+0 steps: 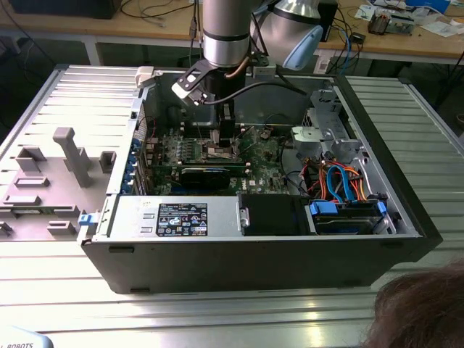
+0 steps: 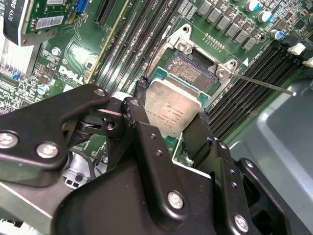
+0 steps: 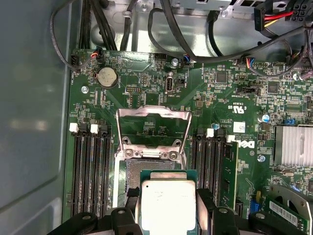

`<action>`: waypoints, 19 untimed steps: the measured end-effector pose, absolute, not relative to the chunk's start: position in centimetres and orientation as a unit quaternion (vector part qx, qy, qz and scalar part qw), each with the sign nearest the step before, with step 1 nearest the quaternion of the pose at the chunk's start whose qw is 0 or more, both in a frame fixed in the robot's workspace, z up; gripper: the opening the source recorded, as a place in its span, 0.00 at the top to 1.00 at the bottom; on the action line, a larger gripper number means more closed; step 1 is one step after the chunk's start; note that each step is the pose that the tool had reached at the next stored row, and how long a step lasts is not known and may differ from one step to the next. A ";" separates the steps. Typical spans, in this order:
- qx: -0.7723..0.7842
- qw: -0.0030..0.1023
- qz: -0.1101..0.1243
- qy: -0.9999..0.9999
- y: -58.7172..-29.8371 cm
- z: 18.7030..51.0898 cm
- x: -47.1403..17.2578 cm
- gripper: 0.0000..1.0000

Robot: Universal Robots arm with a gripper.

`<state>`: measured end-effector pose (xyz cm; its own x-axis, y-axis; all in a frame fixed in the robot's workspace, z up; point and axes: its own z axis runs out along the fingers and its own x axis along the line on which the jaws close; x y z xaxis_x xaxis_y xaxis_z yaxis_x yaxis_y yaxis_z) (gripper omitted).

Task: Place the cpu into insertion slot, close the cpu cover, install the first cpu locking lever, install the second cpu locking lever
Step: 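Place the cpu into insertion slot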

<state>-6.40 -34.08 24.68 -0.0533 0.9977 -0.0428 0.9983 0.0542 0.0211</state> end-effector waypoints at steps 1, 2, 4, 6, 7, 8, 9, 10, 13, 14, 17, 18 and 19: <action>0.688 0.023 -0.007 0.726 -34.1 24.7 -6.4 0.45; 0.688 0.023 -0.007 0.726 -34.1 24.7 -6.4 0.45; 0.688 0.023 -0.007 0.726 -34.1 24.6 -6.5 0.45; 0.688 0.023 -0.007 0.726 -34.1 24.6 -6.5 0.45; 0.688 0.023 -0.007 0.726 -34.1 24.6 -6.5 0.45; 0.688 0.023 -0.007 0.726 -34.1 24.6 -6.5 0.45; 0.688 0.023 -0.007 0.726 -34.1 24.6 -6.6 0.45; 0.688 0.023 -0.007 0.726 -34.1 24.5 -6.6 0.45; 0.688 0.023 -0.007 0.726 -34.1 24.5 -6.7 0.45; 0.688 0.023 -0.007 0.726 -34.1 24.5 -6.7 0.45; 0.688 0.023 -0.007 0.726 -34.1 24.5 -6.8 0.45; 0.688 0.023 -0.007 0.726 -34.1 24.5 -6.8 0.45; 0.688 0.023 -0.007 0.726 -34.1 24.5 -6.8 0.45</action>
